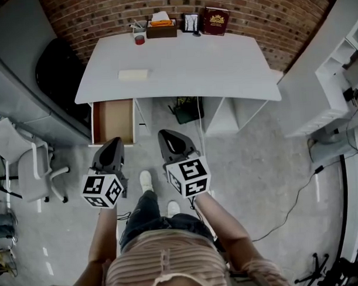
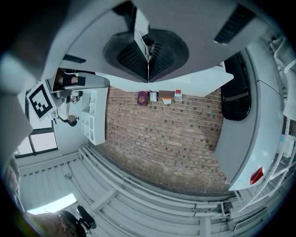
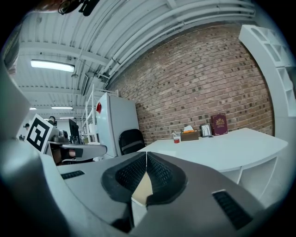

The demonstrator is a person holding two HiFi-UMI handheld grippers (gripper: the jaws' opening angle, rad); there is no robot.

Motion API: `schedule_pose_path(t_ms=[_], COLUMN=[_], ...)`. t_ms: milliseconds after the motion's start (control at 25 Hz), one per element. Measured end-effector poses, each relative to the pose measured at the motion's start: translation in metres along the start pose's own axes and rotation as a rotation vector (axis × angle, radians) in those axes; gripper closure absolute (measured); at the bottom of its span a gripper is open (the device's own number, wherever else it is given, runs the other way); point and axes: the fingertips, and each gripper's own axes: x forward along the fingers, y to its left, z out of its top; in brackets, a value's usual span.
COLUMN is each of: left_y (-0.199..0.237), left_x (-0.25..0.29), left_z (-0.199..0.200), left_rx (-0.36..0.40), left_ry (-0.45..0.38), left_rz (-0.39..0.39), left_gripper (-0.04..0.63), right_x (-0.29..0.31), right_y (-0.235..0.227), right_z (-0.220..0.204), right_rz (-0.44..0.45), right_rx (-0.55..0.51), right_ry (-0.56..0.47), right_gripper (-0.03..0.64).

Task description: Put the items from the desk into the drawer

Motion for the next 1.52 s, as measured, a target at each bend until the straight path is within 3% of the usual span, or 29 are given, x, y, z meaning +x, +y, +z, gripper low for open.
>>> schedule_pose_path(t_ms=[400,840,1080,1520], left_y=[0.081,0.210,0.265,0.311], left_x=[0.062,0.157,0.205,0.279], left_z=[0.006,0.023,0.012,-0.009], left_rx=[-0.020,-0.037,-0.063,-0.085], left_ry=[0.004,0.042,0.092,0.186], left_rz=[-0.004,-0.062,-0.115,-0.120], left_gripper=[0.584,0.584,0.583,0.583], right_x=[0.092,0.228,0.291,0.349], right_y=[-0.023,-0.046,-0.055,-0.095], right_z=[0.001,0.001,-0.006,-0.025], right_rz=[-0.044,-0.159,-0.190,-0.298], right_rx=[0.031,0.077,0.106,0.086], right_ry=[0.022,0.095,0.141,0.259], right_gripper=[0.600,0.600,0.598,0.598])
